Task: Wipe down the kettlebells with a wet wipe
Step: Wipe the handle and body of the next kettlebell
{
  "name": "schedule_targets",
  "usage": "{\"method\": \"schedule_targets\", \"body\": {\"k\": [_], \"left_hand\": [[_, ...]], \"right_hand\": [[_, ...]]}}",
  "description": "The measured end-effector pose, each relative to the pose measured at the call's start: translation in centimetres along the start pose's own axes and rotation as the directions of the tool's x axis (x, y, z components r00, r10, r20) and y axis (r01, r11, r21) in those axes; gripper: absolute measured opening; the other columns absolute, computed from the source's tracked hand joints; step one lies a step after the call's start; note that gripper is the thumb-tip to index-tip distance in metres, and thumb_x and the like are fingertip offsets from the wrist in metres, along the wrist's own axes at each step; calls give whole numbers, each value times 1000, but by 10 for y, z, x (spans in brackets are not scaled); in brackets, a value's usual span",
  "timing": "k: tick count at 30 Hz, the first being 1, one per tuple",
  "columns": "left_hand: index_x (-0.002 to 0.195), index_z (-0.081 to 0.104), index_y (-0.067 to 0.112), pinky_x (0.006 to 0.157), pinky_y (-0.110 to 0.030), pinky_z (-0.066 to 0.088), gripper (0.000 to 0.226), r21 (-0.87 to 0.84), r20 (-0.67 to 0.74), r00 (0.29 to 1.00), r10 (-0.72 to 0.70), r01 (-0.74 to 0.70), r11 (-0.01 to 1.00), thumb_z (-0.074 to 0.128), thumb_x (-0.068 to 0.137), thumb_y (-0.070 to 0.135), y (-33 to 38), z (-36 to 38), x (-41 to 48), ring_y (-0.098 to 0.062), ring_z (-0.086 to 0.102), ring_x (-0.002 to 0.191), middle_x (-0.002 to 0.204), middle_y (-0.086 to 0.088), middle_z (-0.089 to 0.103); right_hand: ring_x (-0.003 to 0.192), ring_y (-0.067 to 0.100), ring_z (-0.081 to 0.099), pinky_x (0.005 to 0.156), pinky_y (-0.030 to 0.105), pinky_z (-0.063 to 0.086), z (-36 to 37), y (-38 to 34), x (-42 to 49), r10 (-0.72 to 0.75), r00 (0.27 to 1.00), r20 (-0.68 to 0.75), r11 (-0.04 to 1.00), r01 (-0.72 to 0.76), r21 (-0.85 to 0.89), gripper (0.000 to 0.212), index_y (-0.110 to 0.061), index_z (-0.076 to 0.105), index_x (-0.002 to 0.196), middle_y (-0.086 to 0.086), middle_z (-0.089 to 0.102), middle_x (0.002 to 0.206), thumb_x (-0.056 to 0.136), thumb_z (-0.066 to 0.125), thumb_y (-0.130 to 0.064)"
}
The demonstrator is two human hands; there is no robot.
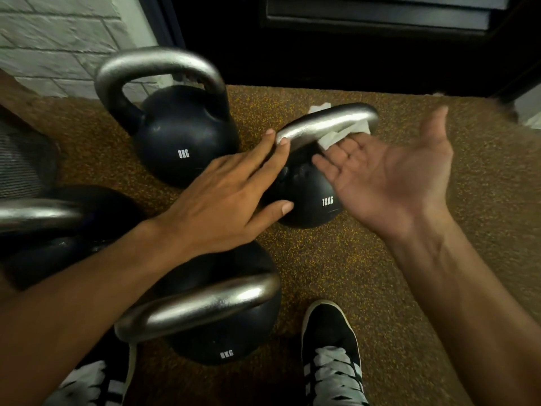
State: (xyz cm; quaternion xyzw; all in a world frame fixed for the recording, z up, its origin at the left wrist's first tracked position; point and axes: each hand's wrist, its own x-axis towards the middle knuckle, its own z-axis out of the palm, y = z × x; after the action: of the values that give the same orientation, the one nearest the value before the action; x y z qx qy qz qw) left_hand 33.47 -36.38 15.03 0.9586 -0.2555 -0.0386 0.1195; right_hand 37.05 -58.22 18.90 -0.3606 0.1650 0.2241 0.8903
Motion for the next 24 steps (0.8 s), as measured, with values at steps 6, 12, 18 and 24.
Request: {"method": "schedule_targets", "body": {"k": [6,12,18,24], "left_hand": [[164,12,12,117,-40,30,81,-36,-28,1000,3,-4,999,26,102,62,-4,1,0,-26,34,149,171,-12,12],[164,12,14,117,-41,31,79,-53,-37,999,-14,12,999,26,103,61,-4,4,0,-27,38,147,171,-11,12],[164,15,15,116,-42,33,78,-54,-40,999,-20,18,998,26,103,62,-5,2,0,-27,40,146,170,-11,15],[163,16,14,116,-41,32,77,-47,-34,999,-23,21,999,24,103,61,-5,0,0,-28,40,146,170,-13,17]], "right_hand": [[146,42,34,124,51,22,6,5,-6,9,999,-41,1000,-8,17,114,5,22,153,30,36,155,87,26,-86],[138,39,48,119,49,32,3,5,-15,-3,999,-33,1000,2,-28,112,11,43,138,29,51,145,85,27,-87],[150,30,31,124,44,23,10,14,-11,-147,987,-67,970,130,-206,100,-4,15,160,18,28,163,94,24,-78],[137,-1,46,113,26,39,18,54,-9,-411,912,-4,532,236,-813,59,-35,41,148,-17,55,146,102,20,-66]]}}
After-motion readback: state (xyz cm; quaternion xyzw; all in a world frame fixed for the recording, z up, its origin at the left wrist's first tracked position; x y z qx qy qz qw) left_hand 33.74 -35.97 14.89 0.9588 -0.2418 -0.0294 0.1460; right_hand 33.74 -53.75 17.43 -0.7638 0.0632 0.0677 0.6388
